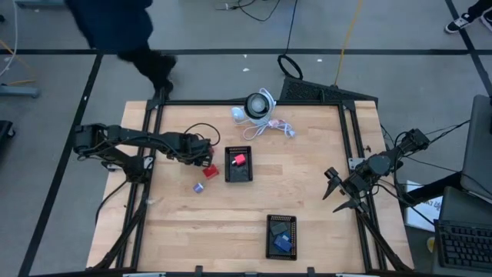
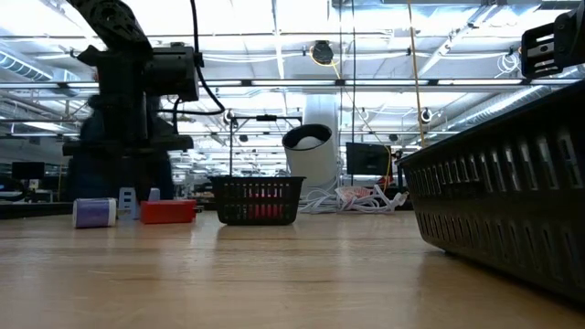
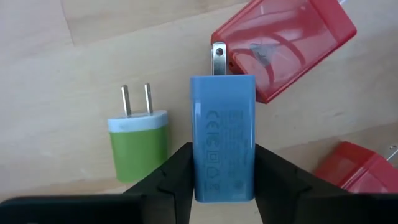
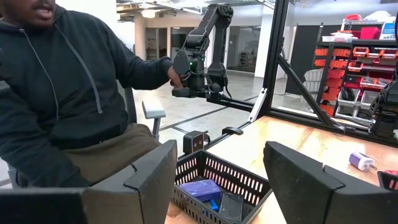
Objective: Pick & Place Office items
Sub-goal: Put the blue charger into the top black basket
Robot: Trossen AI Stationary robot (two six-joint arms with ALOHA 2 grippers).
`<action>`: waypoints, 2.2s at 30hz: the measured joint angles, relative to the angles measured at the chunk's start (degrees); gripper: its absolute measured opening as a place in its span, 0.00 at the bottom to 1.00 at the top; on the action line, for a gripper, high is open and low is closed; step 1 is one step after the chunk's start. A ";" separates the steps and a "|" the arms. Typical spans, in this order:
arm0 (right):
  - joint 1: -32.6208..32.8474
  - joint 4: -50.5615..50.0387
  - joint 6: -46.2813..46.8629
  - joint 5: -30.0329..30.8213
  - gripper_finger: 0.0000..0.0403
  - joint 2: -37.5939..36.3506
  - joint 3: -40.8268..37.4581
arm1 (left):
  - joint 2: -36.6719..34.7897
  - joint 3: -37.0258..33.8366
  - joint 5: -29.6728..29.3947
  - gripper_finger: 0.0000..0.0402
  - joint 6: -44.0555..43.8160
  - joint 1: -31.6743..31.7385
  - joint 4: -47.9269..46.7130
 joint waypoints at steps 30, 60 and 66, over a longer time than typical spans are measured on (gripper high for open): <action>-0.01 0.01 0.00 0.02 0.57 -0.01 0.01 | 0.00 0.00 -0.34 0.40 0.51 -0.04 0.01; -0.01 0.00 0.00 0.00 0.58 -0.02 -0.01 | -0.04 2.72 -3.69 0.30 9.40 -0.49 -0.43; 0.01 0.01 0.00 0.02 0.56 -0.02 0.00 | -0.04 9.35 -4.45 0.30 14.16 -1.50 -0.82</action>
